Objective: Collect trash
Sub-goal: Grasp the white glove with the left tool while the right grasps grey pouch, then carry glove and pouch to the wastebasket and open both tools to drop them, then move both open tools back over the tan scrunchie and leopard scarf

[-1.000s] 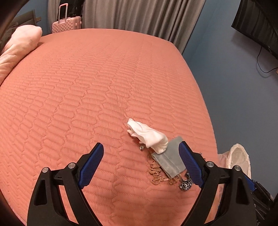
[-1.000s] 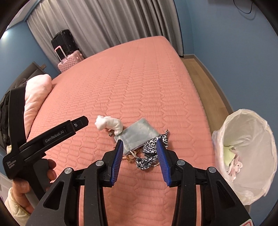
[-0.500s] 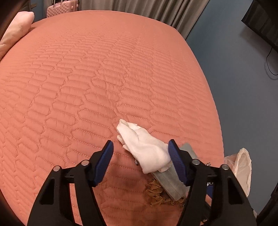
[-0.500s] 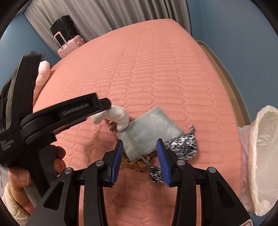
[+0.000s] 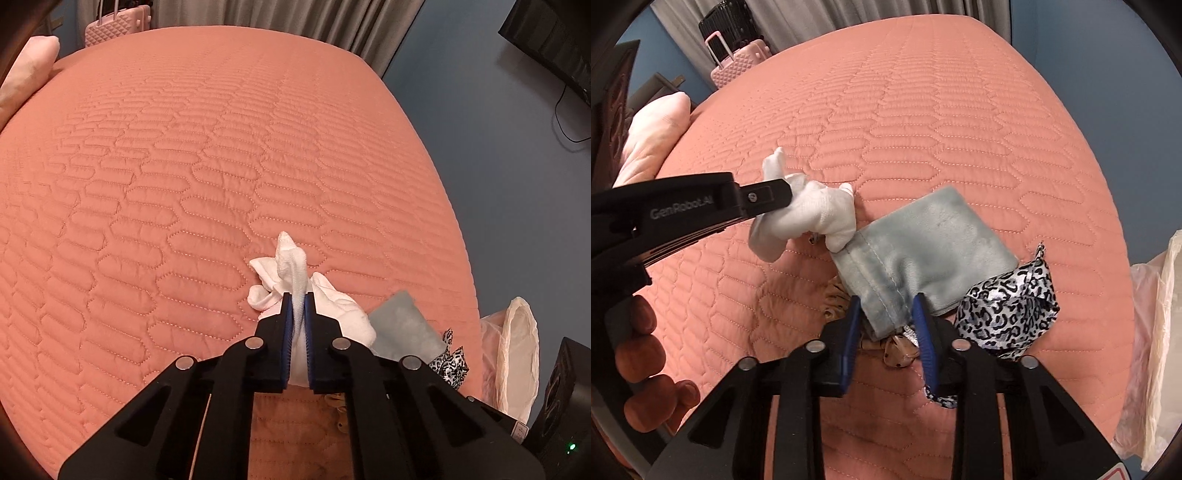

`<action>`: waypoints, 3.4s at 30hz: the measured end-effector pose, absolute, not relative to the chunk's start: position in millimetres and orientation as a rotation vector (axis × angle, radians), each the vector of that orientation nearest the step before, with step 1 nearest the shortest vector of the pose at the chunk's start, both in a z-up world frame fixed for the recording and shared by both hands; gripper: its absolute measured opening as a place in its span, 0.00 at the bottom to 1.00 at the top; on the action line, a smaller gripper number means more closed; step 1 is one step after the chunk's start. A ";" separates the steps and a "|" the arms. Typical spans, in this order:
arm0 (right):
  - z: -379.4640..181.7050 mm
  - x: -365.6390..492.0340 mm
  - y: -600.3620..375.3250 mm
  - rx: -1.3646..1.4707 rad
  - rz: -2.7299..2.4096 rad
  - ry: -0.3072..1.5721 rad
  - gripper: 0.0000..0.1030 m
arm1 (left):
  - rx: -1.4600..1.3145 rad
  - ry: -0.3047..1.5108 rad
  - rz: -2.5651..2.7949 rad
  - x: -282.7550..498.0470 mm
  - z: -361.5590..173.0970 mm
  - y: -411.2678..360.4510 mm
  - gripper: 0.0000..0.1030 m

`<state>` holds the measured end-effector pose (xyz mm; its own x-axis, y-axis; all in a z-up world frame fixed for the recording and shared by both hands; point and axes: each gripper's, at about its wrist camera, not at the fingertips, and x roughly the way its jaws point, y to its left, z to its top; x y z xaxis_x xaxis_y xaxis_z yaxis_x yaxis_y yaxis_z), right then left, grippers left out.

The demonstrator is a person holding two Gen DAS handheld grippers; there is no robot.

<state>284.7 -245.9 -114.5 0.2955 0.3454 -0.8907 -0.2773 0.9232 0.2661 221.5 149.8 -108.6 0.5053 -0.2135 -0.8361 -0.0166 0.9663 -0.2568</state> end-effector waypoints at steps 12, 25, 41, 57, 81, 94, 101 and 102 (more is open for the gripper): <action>-34.4 274.9 -273.4 0.130 0.429 1.040 0.02 | -0.191 0.875 -0.175 197.7 -36.1 126.4 0.06; 81.8 232.7 -318.5 0.154 0.425 0.812 0.02 | -0.160 0.655 -0.261 151.0 70.0 91.3 0.06; 170.9 166.2 -421.3 0.204 0.301 0.608 0.02 | -0.094 0.488 -0.401 90.9 143.7 24.4 0.06; 162.3 128.9 -534.0 0.298 0.109 0.566 0.02 | -0.042 0.532 -0.554 73.4 141.3 -57.6 0.06; 112.3 143.5 -602.5 0.375 0.004 0.625 0.02 | 0.043 0.688 -0.675 89.7 74.8 -140.4 0.24; 94.9 175.1 -587.6 0.379 0.030 0.654 0.08 | 0.043 0.679 -0.568 103.4 62.0 -130.0 0.57; 95.3 174.2 -574.8 0.367 0.047 0.668 0.09 | 0.022 0.690 -0.535 108.8 58.1 -114.9 0.57; 95.9 173.8 -572.7 0.363 0.050 0.670 0.09 | 0.019 0.689 -0.531 108.7 58.0 -112.3 0.57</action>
<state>173.8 -572.7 95.9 0.7851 0.1609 -0.5980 0.0706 0.9361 0.3445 108.7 -112.3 58.0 0.6447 -0.4606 -0.6101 0.4728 0.8674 -0.1552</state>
